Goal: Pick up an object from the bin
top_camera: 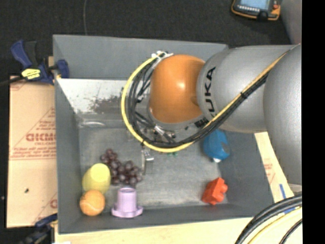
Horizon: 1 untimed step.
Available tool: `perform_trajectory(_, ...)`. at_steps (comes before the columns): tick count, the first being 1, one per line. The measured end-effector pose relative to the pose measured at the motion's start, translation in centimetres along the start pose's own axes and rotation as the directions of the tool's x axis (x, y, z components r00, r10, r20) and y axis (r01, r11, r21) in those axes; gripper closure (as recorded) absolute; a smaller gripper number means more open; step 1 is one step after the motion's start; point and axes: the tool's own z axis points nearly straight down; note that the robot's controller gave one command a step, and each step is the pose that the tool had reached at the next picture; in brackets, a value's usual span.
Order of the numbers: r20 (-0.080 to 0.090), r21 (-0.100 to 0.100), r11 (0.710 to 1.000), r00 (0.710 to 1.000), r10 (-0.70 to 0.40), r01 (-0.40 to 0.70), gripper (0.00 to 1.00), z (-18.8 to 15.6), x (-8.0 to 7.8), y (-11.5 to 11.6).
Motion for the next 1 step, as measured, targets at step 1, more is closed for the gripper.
perform_trajectory(1,0.003,-0.002,1.000,1.000,0.028,-0.028,0.00,6.95,0.63,2.39)
